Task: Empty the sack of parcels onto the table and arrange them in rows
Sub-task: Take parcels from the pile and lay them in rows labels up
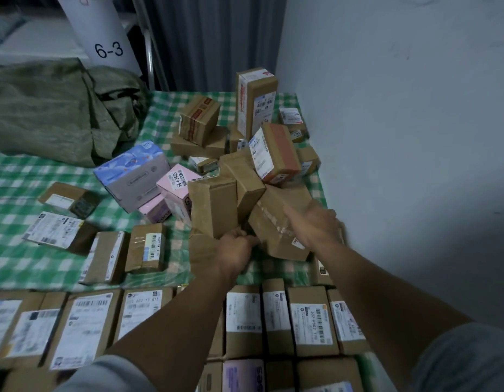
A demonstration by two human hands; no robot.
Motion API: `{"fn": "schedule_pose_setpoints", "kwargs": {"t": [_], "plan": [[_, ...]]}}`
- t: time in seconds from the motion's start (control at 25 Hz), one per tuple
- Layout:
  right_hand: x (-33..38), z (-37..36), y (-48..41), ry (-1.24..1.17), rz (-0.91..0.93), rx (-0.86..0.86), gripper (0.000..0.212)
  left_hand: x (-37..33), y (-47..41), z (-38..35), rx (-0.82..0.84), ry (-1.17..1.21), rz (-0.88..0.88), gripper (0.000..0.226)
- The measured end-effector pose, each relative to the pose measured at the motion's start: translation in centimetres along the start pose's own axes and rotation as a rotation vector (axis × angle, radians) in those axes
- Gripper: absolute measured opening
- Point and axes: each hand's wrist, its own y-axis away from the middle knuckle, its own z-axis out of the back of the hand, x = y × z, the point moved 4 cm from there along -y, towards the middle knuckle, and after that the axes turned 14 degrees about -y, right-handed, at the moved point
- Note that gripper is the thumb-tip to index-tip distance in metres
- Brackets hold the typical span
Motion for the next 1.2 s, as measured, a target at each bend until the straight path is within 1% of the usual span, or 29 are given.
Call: {"fn": "schedule_pose_setpoints", "kwargs": {"t": [0.04,0.12,0.2,0.28,0.4,0.48,0.52,0.56,0.64,0.72,0.8,0.88,0.92,0.96,1.04,1.08,1.12,1.16,1.2], "plan": [[-0.4,0.6,0.8,-0.023,-0.007,-0.001,0.079,-0.3,0.6,-0.1,-0.009,0.005,-0.007,0.015],[-1.0,1.6,2.6,-0.016,0.019,-0.024,0.082,-0.5,1.3,-0.6,0.000,0.023,-0.014,0.014],[-1.5,1.9,4.9,0.051,0.106,-0.063,0.089,-0.9,2.3,-1.3,0.020,0.044,-0.004,0.015],[-1.7,1.2,7.0,0.147,0.264,-0.093,0.092,-1.3,3.0,-2.0,0.043,0.099,-0.006,0.020],[-1.7,0.2,9.7,0.333,0.586,-0.222,0.090,-2.2,4.3,-2.8,0.119,0.209,-0.001,0.031],[-1.9,-0.5,10.8,0.455,0.754,-0.288,0.086,-2.3,4.7,-2.9,0.151,0.223,0.021,0.048],[-2.2,-1.0,11.2,0.503,0.807,-0.298,0.086,-2.1,4.7,-2.9,0.171,0.215,0.039,0.057],[-2.5,-1.5,11.7,0.535,0.843,-0.304,0.087,-2.0,4.7,-3.0,0.199,0.202,0.055,0.062],[-3.2,-2.5,12.1,0.547,0.866,-0.306,0.090,-1.8,4.9,-3.2,0.254,0.181,0.080,0.057],[-3.8,-3.0,11.9,0.542,0.861,-0.267,0.092,-1.6,4.9,-3.5,0.284,0.190,0.107,0.049],[-4.1,-2.9,11.9,0.506,0.871,-0.191,0.090,-1.5,4.7,-3.9,0.293,0.194,0.128,0.041],[-4.3,-2.3,11.6,0.370,0.833,-0.103,0.075,-1.5,4.7,-4.4,0.325,0.211,0.127,0.031],[-4.4,-1.7,11.2,0.266,0.764,-0.108,0.066,-1.5,4.6,-4.5,0.320,0.212,0.129,0.029],[-4.8,-1.0,10.4,0.145,0.649,-0.169,0.059,-1.6,4.5,-4.4,0.298,0.205,0.132,0.030],[-6.0,0.9,8.0,-0.149,0.301,-0.323,0.046,-1.6,4.1,-4.0,0.246,0.162,0.129,0.035],[-6.5,1.8,7.0,-0.299,0.141,-0.348,0.042,-1.6,3.9,-3.7,0.235,0.130,0.111,0.035],[-6.6,2.5,6.1,-0.410,0.062,-0.337,0.040,-1.7,3.7,-3.3,0.218,0.093,0.082,0.034],[-6.3,3.2,5.5,-0.451,0.061,-0.307,0.041,-2.0,3.7,-2.8,0.198,0.041,0.034,0.035],[-5.6,3.8,5.1,-0.431,0.109,-0.263,0.047,-2.2,3.6,-2.2,0.182,-0.028,-0.022,0.041]]}}
